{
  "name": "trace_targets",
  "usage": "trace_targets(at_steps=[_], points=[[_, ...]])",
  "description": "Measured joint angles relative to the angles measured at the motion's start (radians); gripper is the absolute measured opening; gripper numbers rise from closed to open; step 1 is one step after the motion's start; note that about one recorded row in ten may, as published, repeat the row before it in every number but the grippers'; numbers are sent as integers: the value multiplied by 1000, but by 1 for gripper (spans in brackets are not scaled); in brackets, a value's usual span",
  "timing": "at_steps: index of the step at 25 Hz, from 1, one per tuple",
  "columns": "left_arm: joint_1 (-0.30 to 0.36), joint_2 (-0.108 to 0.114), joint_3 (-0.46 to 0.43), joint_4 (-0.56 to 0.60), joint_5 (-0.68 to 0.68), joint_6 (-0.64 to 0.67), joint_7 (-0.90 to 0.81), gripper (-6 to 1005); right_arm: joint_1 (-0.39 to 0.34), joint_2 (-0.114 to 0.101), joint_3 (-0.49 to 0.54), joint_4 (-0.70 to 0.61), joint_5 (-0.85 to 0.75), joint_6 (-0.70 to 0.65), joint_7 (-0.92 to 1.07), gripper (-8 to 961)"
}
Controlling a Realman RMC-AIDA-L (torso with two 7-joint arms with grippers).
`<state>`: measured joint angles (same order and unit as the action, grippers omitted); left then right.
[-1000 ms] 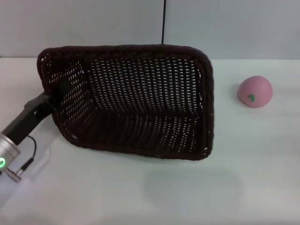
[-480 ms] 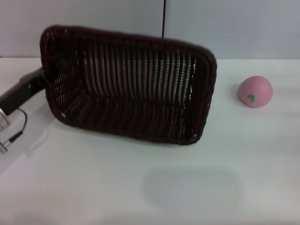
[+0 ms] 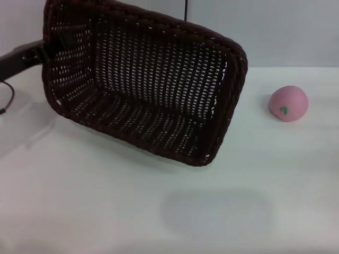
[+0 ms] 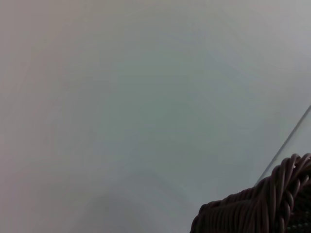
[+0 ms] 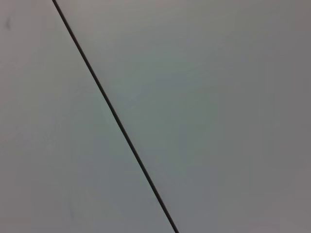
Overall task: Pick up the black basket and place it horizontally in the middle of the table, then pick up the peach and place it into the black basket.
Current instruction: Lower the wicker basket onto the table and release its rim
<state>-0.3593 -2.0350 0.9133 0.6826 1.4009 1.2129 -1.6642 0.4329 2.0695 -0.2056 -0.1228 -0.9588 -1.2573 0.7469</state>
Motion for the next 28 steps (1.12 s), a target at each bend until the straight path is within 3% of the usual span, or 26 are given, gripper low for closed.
trace_targets(at_steps=[1,4,6,11,22,24,26,28], points=[[-4,15,-1,123,121,-8,-168,186,1,0,0,0,0,4,0,742],[-6,19,-1,173,173,-12,-230,187,2,0,0,0,0,10,0,742],[-16,21,-1,359,378,-13,-463,188,3,0,0,0,0,12,0,742],[-34,8,1,477,566,13,-617,191,2,0,0,0,0,12,0,742],[-65,18,-41,512,678,140,-862,196,-2,1,0,0,0,17,0,742],[-57,6,-52,525,680,150,-890,197,-2,1,0,0,0,19,0,742],[-24,-21,-62,540,675,126,-898,198,0,2,-2,0,0,21,0,742],[-11,-28,-63,534,663,108,-897,199,1,2,-4,0,0,23,0,742]])
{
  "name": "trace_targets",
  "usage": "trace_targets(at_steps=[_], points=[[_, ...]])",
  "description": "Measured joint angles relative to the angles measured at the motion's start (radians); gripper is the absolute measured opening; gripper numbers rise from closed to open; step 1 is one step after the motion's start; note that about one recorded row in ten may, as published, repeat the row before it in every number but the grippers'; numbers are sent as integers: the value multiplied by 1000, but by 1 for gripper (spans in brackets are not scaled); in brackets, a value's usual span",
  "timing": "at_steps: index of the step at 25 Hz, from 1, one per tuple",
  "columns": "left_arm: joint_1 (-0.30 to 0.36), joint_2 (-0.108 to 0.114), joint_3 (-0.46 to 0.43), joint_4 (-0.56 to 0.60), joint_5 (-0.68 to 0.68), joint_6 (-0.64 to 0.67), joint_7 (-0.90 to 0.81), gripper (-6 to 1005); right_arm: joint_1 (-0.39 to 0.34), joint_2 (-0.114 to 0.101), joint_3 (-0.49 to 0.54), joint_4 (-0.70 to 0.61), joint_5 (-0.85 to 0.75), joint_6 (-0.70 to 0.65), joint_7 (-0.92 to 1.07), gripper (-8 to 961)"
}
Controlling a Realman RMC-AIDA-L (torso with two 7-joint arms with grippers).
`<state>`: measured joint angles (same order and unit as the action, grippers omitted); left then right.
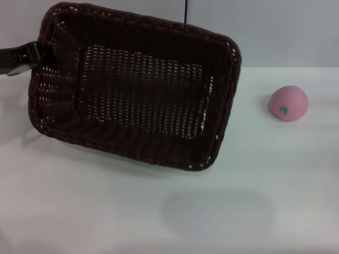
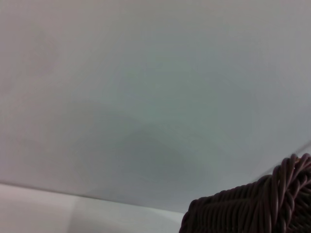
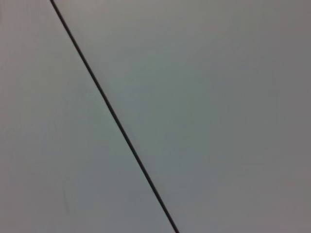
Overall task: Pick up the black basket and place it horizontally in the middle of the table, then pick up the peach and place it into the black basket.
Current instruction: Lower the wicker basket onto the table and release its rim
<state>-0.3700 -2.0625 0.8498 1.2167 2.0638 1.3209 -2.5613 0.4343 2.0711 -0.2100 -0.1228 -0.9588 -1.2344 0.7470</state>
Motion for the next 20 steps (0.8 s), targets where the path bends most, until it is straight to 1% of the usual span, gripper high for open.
trace_targets(at_steps=[2,3,4,7,13,20], points=[[24,-5,9,-21,-36,-34,2,200,1,0,-6,-1,0,4,0,742],[47,-5,34,-41,-77,-70,3,200,1,-1,-10,-6,0,6,0,742],[47,-5,34,-41,-77,-70,3,201,1,-1,-10,-6,0,6,0,742],[69,-3,76,-68,-109,-115,-4,202,4,-1,-11,-13,0,17,0,742],[66,0,108,-105,-119,-132,-17,205,9,-2,-11,-18,-1,33,0,742],[65,-2,112,-109,-117,-137,-19,208,7,-2,-11,-23,-1,47,-1,742]])
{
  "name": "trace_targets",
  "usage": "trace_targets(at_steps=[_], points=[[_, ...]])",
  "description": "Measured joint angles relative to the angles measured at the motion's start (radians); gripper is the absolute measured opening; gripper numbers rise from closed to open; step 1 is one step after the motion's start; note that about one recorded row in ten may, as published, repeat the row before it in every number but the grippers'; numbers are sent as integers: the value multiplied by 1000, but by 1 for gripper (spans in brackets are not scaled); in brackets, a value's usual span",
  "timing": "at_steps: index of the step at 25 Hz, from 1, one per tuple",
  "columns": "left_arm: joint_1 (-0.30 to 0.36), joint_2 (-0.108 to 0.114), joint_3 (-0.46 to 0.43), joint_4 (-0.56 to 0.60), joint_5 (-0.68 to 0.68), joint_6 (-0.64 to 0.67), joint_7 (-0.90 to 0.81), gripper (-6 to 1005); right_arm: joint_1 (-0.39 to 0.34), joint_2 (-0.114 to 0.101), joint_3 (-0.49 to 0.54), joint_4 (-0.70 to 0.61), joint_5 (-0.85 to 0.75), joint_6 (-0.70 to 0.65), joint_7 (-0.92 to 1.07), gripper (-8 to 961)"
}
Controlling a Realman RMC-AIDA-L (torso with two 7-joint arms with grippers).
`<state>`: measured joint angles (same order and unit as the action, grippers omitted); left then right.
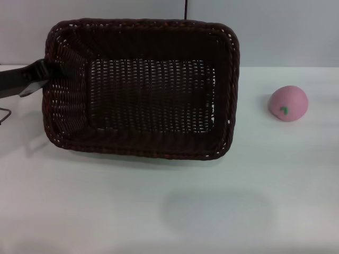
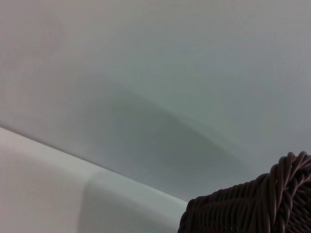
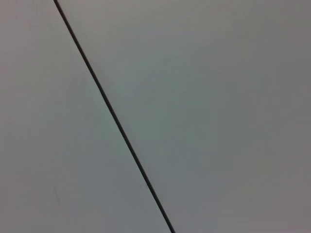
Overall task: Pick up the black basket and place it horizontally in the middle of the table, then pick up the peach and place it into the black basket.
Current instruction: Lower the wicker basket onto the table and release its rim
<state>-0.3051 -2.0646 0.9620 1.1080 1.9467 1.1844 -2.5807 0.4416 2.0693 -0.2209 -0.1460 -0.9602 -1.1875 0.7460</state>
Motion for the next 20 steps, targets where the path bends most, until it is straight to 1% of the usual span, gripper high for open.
trace_targets(at_steps=[9,18,20], points=[[5,-3,37,-4,-2,-17,-4,213,3,0,0,0,0,5,-1,743],[9,-6,89,-10,-15,-44,-11,217,3,0,0,-1,0,6,-1,743],[9,-6,112,-24,-31,-57,-10,218,3,0,0,-1,0,11,-1,743]])
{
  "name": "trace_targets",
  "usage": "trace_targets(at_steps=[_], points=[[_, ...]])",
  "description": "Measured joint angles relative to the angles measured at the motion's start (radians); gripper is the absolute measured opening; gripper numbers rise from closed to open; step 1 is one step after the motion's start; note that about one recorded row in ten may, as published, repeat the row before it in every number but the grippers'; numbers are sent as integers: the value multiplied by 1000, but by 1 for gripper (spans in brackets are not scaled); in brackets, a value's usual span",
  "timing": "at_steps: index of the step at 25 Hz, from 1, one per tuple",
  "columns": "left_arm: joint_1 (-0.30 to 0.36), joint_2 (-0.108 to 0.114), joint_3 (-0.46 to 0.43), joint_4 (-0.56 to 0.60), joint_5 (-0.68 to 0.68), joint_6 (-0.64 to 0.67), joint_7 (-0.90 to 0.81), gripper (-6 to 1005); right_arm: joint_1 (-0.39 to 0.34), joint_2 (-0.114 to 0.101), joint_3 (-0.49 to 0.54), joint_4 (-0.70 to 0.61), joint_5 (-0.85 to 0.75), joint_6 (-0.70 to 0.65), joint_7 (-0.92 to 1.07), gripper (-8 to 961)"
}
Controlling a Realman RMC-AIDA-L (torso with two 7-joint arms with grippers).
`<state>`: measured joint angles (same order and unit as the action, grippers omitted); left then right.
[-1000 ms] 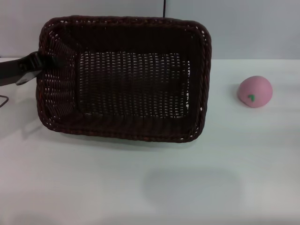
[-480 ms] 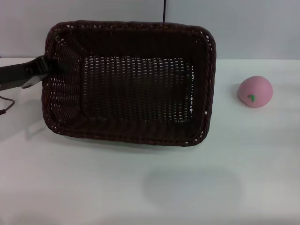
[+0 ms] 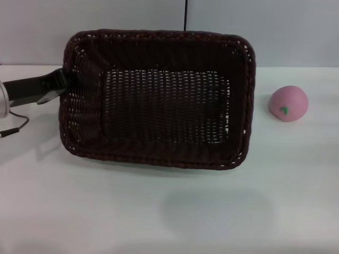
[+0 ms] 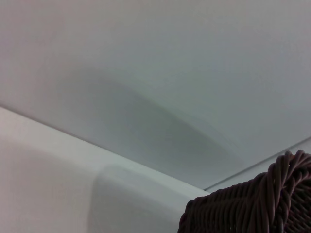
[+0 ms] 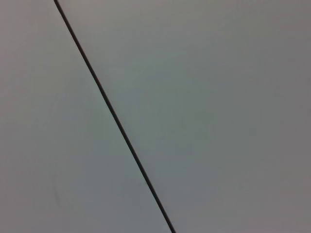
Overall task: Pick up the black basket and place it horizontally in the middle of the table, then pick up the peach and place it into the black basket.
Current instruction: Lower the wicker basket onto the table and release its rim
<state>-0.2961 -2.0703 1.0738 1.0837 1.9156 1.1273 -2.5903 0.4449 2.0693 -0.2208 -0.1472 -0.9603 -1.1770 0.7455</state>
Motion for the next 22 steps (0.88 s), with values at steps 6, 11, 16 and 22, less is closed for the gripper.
trace_targets(at_steps=[6,11,16,22], points=[[5,1,14,-17,-22,-9,15,221,-1,0,0,0,0,4,0,743],[13,1,18,-19,-40,-9,20,223,-1,0,0,0,0,4,0,743],[13,6,15,-26,-52,9,21,226,-1,0,0,0,0,5,0,743],[10,7,10,-23,-54,30,32,336,2,0,0,-2,0,5,0,743]])
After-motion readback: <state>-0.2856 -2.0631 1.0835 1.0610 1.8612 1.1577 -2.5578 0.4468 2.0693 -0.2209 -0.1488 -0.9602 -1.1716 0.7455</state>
